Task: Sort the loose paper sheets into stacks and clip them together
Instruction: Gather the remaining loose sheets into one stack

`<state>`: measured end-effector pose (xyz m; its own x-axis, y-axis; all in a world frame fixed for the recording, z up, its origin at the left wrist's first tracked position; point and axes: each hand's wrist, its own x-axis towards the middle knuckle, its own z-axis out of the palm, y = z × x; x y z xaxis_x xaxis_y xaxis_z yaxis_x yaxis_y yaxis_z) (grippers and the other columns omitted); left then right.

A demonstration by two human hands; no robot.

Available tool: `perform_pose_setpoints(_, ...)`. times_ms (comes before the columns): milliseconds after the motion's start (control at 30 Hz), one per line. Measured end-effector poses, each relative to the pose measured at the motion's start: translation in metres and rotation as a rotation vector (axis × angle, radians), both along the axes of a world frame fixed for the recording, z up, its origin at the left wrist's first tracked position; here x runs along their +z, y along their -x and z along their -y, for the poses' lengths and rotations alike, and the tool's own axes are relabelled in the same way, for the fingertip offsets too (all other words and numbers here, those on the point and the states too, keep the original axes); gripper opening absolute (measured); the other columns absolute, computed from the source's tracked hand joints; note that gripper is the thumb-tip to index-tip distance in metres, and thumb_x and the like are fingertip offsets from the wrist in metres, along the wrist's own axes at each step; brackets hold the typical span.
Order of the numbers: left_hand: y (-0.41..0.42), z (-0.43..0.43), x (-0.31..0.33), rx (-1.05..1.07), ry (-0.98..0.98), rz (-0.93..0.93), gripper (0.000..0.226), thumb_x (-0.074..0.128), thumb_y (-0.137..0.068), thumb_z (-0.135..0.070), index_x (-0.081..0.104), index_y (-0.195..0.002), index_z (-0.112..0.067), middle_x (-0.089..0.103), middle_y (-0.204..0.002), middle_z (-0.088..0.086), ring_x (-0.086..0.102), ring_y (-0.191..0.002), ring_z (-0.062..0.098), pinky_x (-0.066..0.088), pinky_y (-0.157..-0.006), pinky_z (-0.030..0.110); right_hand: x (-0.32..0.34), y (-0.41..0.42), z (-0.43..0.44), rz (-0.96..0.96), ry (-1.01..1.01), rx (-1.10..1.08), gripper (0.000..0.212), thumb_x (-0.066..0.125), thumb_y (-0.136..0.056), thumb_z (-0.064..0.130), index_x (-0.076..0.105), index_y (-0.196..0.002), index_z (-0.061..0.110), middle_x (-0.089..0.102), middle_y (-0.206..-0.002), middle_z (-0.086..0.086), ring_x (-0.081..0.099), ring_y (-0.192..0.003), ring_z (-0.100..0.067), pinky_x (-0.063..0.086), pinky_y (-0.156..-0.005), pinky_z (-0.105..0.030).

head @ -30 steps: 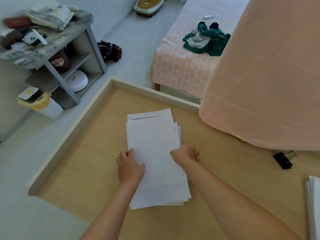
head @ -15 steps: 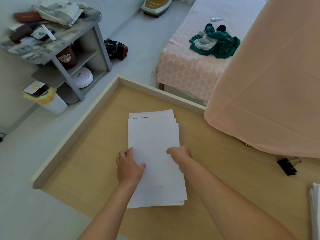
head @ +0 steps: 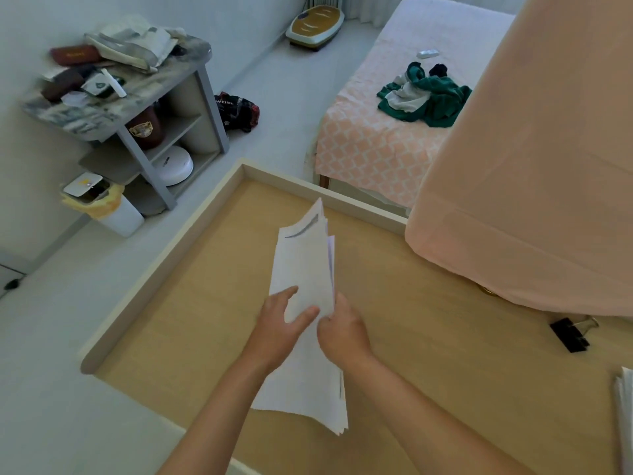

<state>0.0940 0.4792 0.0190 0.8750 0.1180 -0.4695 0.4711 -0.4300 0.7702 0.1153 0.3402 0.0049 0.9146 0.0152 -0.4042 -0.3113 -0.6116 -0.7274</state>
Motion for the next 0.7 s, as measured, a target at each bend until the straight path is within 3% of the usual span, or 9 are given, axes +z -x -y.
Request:
perform_pose_setpoints(67,-0.004,0.011,0.022,0.118,0.361,-0.017,0.068,0.07,-0.076,-0.057,0.049,-0.135,-0.032,0.062,-0.125,-0.007,0.063,-0.112,0.009,0.053,-0.092,0.033,0.01,0.02,-0.008,0.225,0.046,0.263,0.062,0.048,-0.088,0.014,0.036,-0.147,0.027,0.053,-0.133,0.007,0.053,-0.118,-0.014,0.049,-0.093,-0.031)
perform_pose_setpoints(133,-0.006,0.016,0.031,0.287,0.284,0.046,0.043,0.072,-0.08,-0.039,0.057,-0.116,-0.02,0.07,-0.1,-0.002,0.069,-0.091,0.013,0.054,-0.075,0.028,0.02,0.036,-0.014,0.265,0.003,0.459,0.073,0.051,-0.088,0.023,0.024,-0.155,0.031,0.034,-0.152,0.01,0.038,-0.13,-0.013,0.037,-0.108,-0.03)
perform_pose_setpoints(200,-0.006,0.012,0.035,0.454,0.155,0.058,0.015,0.062,-0.091,-0.018,0.062,-0.104,-0.012,0.071,-0.09,0.003,0.066,-0.076,0.013,0.049,-0.063,0.026,0.027,0.043,-0.011,0.143,-0.113,0.524,0.074,0.052,-0.086,0.026,0.026,-0.154,0.038,0.023,-0.16,0.017,0.03,-0.138,-0.006,0.026,-0.116,-0.028)
perform_pose_setpoints(267,-0.003,0.002,0.036,0.471,0.184,0.056,0.013,0.06,-0.094,-0.012,0.066,-0.105,-0.006,0.073,-0.096,0.008,0.068,-0.08,0.019,0.052,-0.068,0.029,0.033,0.043,0.001,0.114,-0.231,0.399,0.069,0.053,-0.082,0.022,0.043,-0.149,0.033,0.028,-0.158,0.016,0.028,-0.143,-0.001,0.025,-0.12,-0.029)
perform_pose_setpoints(333,0.001,-0.007,0.048,0.337,0.267,0.076,0.018,0.062,-0.094,-0.01,0.067,-0.112,-0.007,0.074,-0.103,0.007,0.071,-0.092,0.023,0.057,-0.08,0.036,0.041,0.034,0.02,0.178,-0.221,0.142,0.066,0.059,-0.077,0.022,0.05,-0.143,0.024,0.038,-0.151,0.007,0.038,-0.14,-0.01,0.033,-0.116,-0.033)
perform_pose_setpoints(433,0.009,-0.011,0.085,0.086,0.414,0.125,0.017,0.064,-0.094,-0.009,0.069,-0.11,-0.007,0.076,-0.101,0.008,0.074,-0.092,0.022,0.06,-0.078,0.033,0.064,0.02,0.065,0.186,-0.283,-0.184,0.09,0.079,-0.077,0.016,0.029,-0.151,0.028,0.032,-0.149,0.011,0.041,-0.131,-0.011,0.039,-0.103,-0.028)
perform_pose_setpoints(500,0.012,-0.01,0.106,-0.006,0.481,0.137,0.021,0.069,-0.091,-0.013,0.07,-0.11,-0.005,0.076,-0.102,0.012,0.074,-0.093,0.029,0.061,-0.079,0.039,0.082,0.012,0.102,0.13,-0.483,-0.205,0.106,0.087,-0.07,0.015,0.024,-0.154,0.027,0.034,-0.149,0.014,0.042,-0.132,-0.01,0.038,-0.102,-0.028)
perform_pose_setpoints(600,0.013,0.008,0.121,0.025,0.482,0.195,0.02,0.07,-0.09,-0.012,0.071,-0.109,-0.005,0.076,-0.1,0.012,0.074,-0.091,0.031,0.06,-0.079,0.044,0.109,0.015,0.149,0.051,-0.739,-0.038,0.074,0.083,-0.072,0.008,0.051,-0.138,0.016,0.063,-0.134,-0.004,0.061,-0.123,-0.023,0.047,-0.103,-0.042)
perform_pose_setpoints(700,0.017,0.04,0.119,0.125,0.438,0.254,0.011,0.072,-0.087,-0.01,0.073,-0.098,-0.009,0.078,-0.092,0.006,0.075,-0.081,0.021,0.06,-0.063,0.03,0.12,0.03,0.169,0.092,-0.606,-0.084,0.051,0.081,-0.077,0.001,0.065,-0.122,0.017,0.073,-0.117,-0.001,0.069,-0.111,-0.019,0.052,-0.099,-0.043)
